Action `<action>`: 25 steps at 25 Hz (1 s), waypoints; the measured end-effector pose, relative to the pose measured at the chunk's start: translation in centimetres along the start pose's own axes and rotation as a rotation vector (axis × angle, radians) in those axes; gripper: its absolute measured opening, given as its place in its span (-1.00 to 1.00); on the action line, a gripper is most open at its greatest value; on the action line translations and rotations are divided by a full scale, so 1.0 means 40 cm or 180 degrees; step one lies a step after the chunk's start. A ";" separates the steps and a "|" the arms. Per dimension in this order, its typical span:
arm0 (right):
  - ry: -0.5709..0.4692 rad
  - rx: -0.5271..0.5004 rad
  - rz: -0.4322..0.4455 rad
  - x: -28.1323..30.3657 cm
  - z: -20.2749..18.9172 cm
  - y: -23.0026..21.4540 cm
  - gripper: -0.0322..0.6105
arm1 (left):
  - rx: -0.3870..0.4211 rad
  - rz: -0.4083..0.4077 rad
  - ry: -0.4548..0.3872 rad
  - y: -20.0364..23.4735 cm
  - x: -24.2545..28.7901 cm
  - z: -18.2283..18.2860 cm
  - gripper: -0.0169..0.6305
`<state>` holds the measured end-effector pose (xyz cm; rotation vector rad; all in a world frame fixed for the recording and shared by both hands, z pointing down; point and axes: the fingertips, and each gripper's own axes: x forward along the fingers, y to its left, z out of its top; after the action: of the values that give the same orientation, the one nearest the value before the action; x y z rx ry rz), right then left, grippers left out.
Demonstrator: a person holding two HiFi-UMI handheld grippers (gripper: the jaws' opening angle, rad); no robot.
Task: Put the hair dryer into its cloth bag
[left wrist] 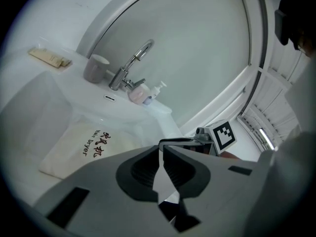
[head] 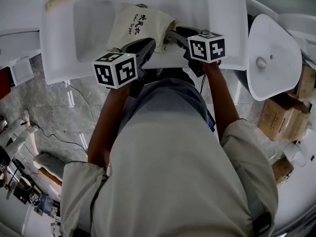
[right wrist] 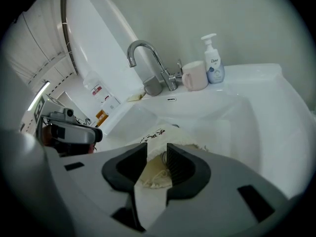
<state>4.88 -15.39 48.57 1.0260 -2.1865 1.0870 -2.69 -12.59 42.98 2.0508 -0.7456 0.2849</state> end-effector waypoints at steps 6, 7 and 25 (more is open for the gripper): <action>-0.0161 -0.0028 -0.0042 -0.053 0.030 0.025 -0.63 | 0.0113 0.0038 -0.0168 0.000 -0.033 0.029 -0.91; -0.0193 -0.0029 -0.0056 -0.063 0.033 0.028 -0.64 | 0.0115 0.0041 -0.0210 -0.002 -0.040 0.036 -0.91; -0.0775 -0.0039 -0.0151 -0.206 0.110 0.118 -0.80 | 0.0737 0.0259 -0.0733 -0.055 -0.157 0.137 -0.92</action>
<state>5.67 -13.76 38.27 1.2551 -2.3403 0.9692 -6.79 -13.69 35.47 2.3015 -0.9763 0.1894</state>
